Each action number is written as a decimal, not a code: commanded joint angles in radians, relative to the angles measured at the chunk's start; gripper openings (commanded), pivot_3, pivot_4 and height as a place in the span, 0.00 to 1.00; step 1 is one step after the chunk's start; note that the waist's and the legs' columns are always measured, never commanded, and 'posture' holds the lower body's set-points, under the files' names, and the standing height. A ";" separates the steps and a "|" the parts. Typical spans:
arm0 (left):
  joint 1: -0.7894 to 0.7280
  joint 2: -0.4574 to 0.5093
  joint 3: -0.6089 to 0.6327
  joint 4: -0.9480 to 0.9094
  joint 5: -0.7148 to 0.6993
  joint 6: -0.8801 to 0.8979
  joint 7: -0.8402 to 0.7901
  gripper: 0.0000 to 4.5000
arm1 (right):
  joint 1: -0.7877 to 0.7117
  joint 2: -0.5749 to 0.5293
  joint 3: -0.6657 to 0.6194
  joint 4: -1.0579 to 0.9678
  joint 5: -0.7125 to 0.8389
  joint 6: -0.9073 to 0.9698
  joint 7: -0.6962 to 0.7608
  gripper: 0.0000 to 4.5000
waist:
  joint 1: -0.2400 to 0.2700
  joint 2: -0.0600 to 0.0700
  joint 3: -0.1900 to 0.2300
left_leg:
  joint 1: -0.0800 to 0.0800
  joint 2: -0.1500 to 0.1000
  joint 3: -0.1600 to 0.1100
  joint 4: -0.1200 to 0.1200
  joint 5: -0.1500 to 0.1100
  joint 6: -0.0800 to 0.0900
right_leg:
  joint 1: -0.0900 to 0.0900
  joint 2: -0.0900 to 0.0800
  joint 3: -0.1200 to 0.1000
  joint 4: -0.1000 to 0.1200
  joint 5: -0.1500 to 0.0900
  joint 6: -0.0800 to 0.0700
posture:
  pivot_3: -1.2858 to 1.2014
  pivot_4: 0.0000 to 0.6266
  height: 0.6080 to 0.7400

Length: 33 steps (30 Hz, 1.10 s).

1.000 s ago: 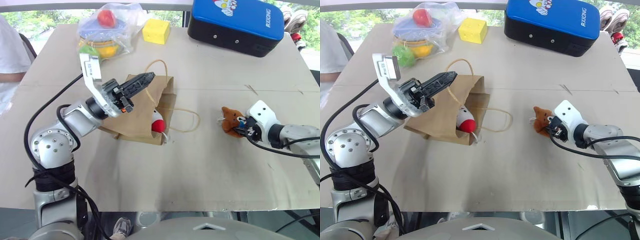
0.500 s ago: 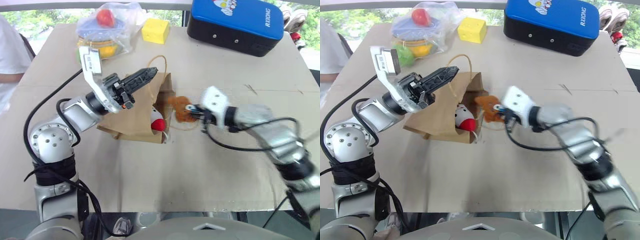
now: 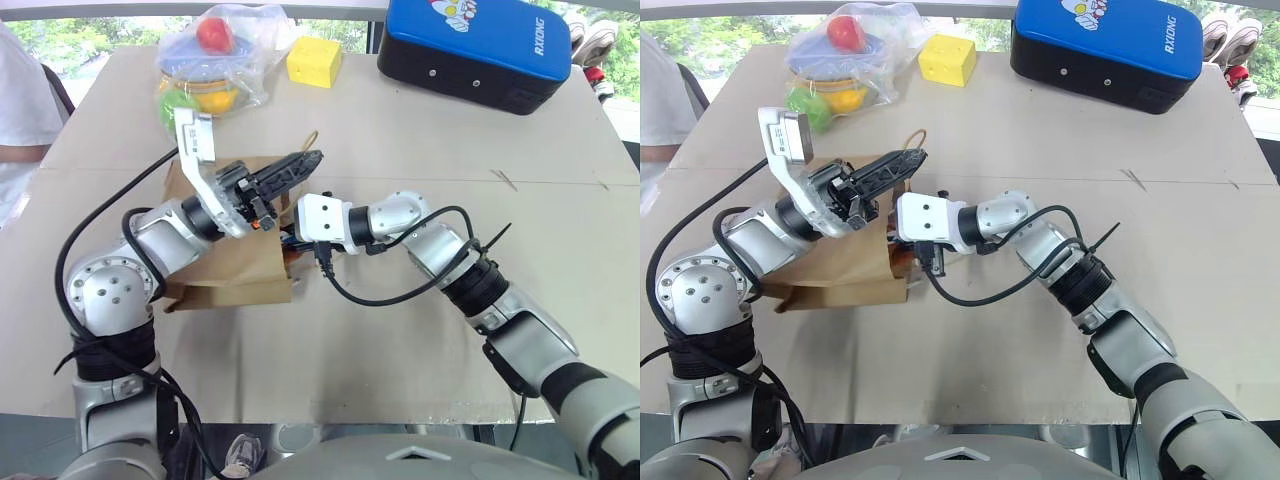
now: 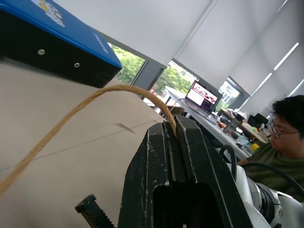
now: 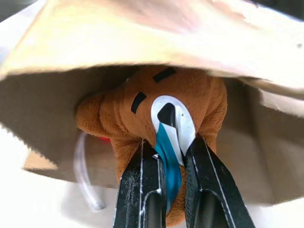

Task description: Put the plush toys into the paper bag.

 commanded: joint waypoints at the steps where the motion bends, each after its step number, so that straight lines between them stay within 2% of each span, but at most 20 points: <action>1: -0.006 -0.012 0.041 -0.042 -0.043 -0.028 0.019 0.00 | -0.014 0.004 -0.030 0.006 -0.018 -0.055 0.016 0.03 | -0.002 0.000 0.000 | 0.000 0.000 0.000 0.000 0.000 0.000 | 0.000 0.000 0.000 0.000 0.000 0.000 | 0.52 0.24 1.00; 8: -0.066 -0.036 0.021 -0.033 -0.066 -0.030 0.039 0.00 | 0.027 -0.070 -0.094 -0.112 0.002 0.022 0.048 0.03 | 0.002 0.000 0.000 | 0.000 0.000 0.000 0.000 0.000 0.000 | 0.000 0.000 0.000 0.001 0.000 0.000 | 0.52 0.24 1.00; 15: -0.162 -0.088 -0.048 -0.001 -0.015 -0.039 0.011 0.00 | 0.131 -0.166 -0.190 -0.315 0.013 0.215 -0.012 0.03 | 0.003 0.000 0.000 | 0.000 -0.001 0.000 0.001 0.000 0.000 | 0.000 -0.001 0.000 0.001 0.000 0.000 | 0.52 0.24 1.00; 17: -0.178 -0.117 -0.086 -0.006 0.040 -0.082 -0.043 0.00 | 0.160 -0.186 -0.212 -0.325 -0.020 0.251 -0.064 0.03 | -0.002 0.000 0.000 | 0.001 -0.001 0.000 0.001 0.000 0.000 | 0.000 0.000 0.001 0.001 0.000 0.000 | 0.52 0.24 1.00; 21: -0.184 -0.142 -0.134 0.012 0.091 -0.101 -0.138 0.00 | 0.118 -0.123 -0.210 -0.197 -0.074 0.237 -0.170 0.03 | -0.008 0.000 0.000 | 0.002 0.000 0.001 0.001 0.000 0.000 | 0.000 0.001 0.002 0.002 0.000 0.000 | 0.52 0.24 1.00; 26: -0.172 -0.166 -0.131 0.014 0.057 -0.075 -0.150 0.00 | 0.022 -0.026 -0.241 0.008 -0.115 0.236 -0.296 0.03 | -0.021 0.000 0.000 | 0.002 0.001 0.001 0.000 0.000 0.000 | 0.000 0.002 0.003 0.003 0.000 0.000 | 0.52 0.24 1.00; 33: -0.146 -0.191 -0.084 0.011 0.018 -0.073 -0.086 0.00 | 0.076 0.033 -0.380 -0.081 0.012 0.361 -0.353 0.03 | -0.002 0.000 0.000 | 0.000 0.000 0.001 0.001 0.000 0.000 | 0.000 0.000 0.001 0.001 0.000 0.000 | 0.52 0.24 1.00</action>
